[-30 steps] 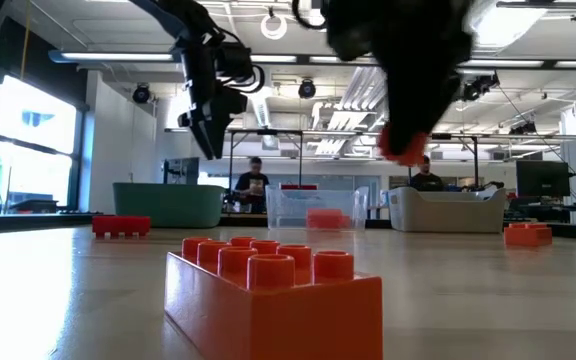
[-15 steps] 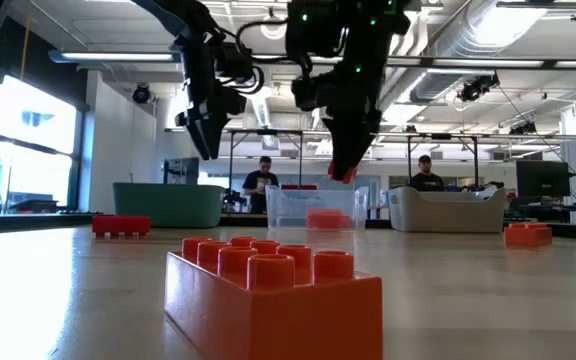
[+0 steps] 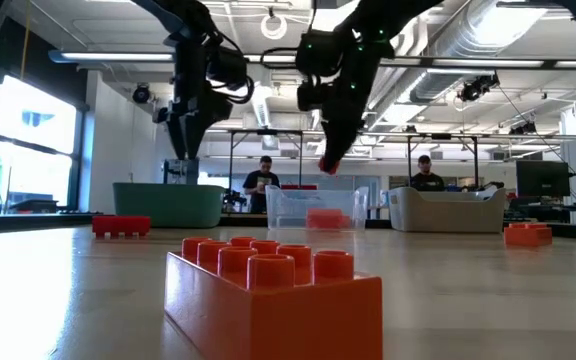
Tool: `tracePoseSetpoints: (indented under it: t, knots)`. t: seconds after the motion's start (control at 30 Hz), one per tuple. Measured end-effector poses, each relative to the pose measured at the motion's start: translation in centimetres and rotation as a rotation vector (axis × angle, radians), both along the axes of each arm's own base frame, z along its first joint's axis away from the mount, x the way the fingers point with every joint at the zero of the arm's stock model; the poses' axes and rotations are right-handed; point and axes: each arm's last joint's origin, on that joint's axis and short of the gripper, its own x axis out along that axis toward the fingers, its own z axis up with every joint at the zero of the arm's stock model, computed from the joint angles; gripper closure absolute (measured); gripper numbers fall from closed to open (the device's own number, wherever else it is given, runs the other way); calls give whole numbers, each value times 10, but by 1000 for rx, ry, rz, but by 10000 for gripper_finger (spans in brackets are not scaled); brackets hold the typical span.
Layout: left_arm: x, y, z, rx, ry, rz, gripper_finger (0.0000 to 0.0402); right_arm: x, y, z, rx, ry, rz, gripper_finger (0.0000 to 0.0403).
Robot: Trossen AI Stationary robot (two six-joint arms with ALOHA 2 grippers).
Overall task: Sort & place blocks by color
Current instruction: Put the orange game piece into the transparent bin
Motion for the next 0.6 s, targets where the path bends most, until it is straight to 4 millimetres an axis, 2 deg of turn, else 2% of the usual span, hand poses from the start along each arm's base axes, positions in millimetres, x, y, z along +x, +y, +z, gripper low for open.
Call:
tracePoseSetpoints:
  t: [0.17, 0.33, 0.43, 0.6]
  knots:
    - [-4, -7, 0, -72, 39, -3, 222, -1, -31, 25, -92, -87, 32, 298]
    - [-2, -13, 0, -98, 61, -23, 222, -10, -63, 33, -151, -158, -20, 298]
    - [2, -17, 0, -97, 62, -40, 222, -16, -79, 28, -136, -165, -54, 297]
    - [9, -25, 0, -67, 90, -74, 222, -21, -100, 6, -70, -136, -109, 288]
